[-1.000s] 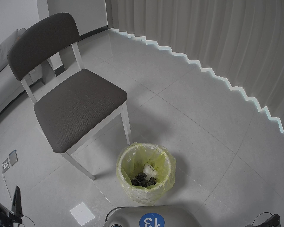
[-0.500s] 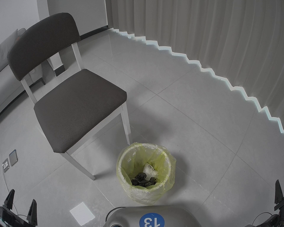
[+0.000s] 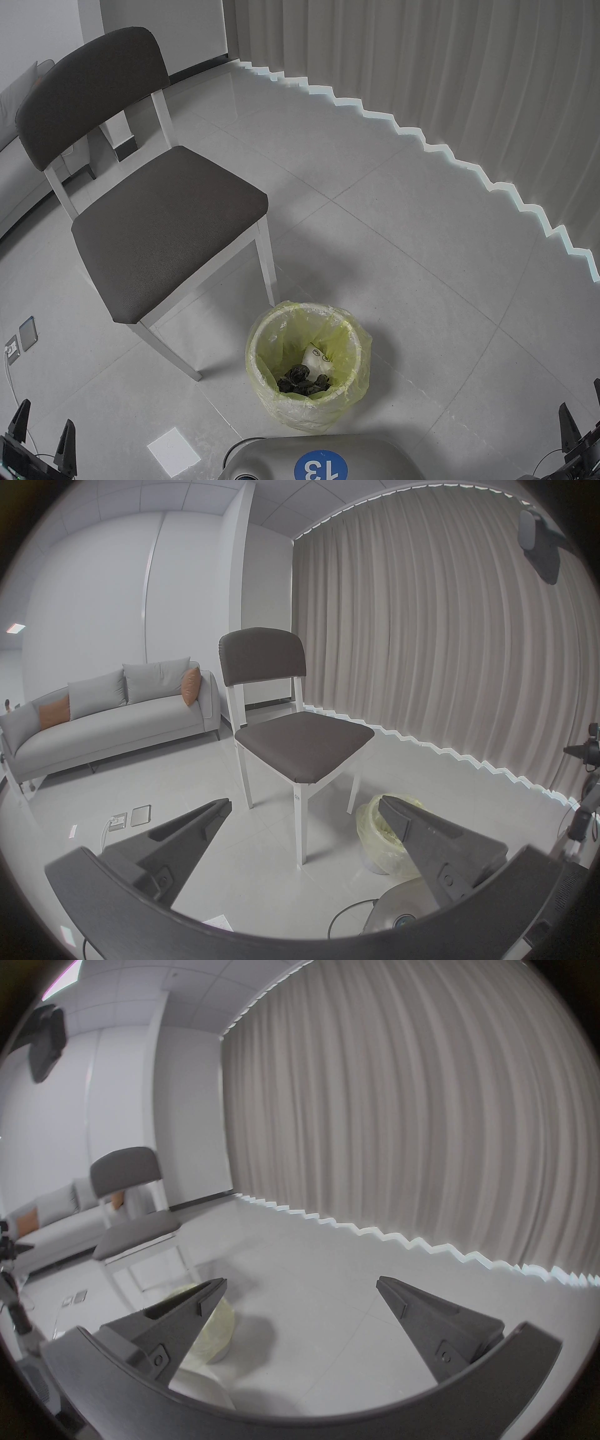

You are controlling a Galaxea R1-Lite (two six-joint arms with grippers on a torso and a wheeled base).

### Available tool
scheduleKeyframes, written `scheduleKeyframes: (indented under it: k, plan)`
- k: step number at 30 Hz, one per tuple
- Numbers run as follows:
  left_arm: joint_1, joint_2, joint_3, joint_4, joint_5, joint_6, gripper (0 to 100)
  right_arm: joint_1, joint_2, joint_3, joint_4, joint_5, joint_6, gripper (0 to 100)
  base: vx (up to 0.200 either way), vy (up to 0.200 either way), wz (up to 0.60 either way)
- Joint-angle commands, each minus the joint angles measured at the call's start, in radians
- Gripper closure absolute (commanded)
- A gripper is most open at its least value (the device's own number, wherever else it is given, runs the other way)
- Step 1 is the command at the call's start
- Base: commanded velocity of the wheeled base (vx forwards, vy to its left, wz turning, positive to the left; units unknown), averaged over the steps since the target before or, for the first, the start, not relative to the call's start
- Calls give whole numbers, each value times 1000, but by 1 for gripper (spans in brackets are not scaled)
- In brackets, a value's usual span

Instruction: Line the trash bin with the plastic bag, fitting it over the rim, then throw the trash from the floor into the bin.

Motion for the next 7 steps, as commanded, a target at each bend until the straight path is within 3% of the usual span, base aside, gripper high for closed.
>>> scheduleKeyframes:
  k: [1,7]
  plan:
    - [0,-11,16,-1,-1,9,0,1,2,17,-1,-24,19,0,0,0,0]
    - [0,-11,16,-2,-6,21,0,-1,2,16,5,-44,-4,0,0,0,0]
